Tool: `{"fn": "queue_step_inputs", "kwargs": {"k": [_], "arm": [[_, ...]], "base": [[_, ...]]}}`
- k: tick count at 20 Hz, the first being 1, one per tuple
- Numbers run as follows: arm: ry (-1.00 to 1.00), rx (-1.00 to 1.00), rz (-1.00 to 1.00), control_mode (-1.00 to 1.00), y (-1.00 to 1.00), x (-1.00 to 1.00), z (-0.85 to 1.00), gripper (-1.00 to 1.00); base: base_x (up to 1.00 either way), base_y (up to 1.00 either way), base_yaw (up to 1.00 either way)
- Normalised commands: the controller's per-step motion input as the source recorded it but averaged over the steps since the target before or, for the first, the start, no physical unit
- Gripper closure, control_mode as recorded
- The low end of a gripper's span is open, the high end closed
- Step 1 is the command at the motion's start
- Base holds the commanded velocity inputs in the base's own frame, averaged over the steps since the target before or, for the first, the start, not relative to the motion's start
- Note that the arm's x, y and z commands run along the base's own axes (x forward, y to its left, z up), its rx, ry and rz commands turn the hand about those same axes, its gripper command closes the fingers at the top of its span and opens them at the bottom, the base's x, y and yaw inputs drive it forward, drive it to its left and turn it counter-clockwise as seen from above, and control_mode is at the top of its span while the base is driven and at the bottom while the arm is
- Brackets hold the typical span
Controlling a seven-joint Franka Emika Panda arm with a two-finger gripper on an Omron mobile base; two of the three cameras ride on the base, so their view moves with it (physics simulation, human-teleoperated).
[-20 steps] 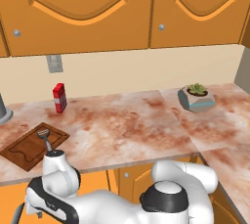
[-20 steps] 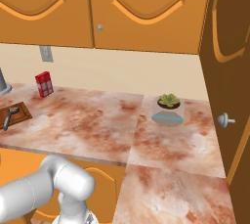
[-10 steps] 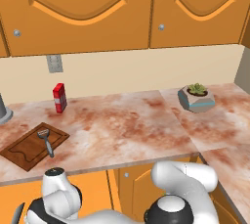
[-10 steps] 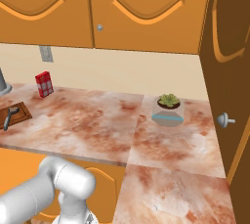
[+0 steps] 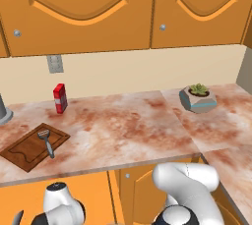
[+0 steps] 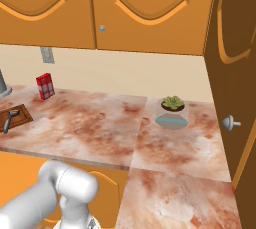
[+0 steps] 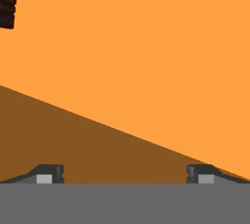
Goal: Open the drawer on the left and place the cutting tools on the cutting board.
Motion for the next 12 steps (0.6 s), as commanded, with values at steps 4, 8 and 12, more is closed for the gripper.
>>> {"fn": "queue_step_inputs", "kwargs": {"k": [4, 8, 12], "arm": [[0.02, 0.0, 0.0, -1.0, 0.0, -0.63, -0.12, -1.0], [0.0, 0.0, 0.0, -1.0, 0.0, -0.62, -0.04, -1.0], [0.0, 0.0, 0.0, -1.0, 0.0, -0.55, 0.0, -1.0]], "base": [[0.0, 0.0, 0.0], [0.0, 0.0, 0.0], [0.0, 0.0, 0.0]]}}
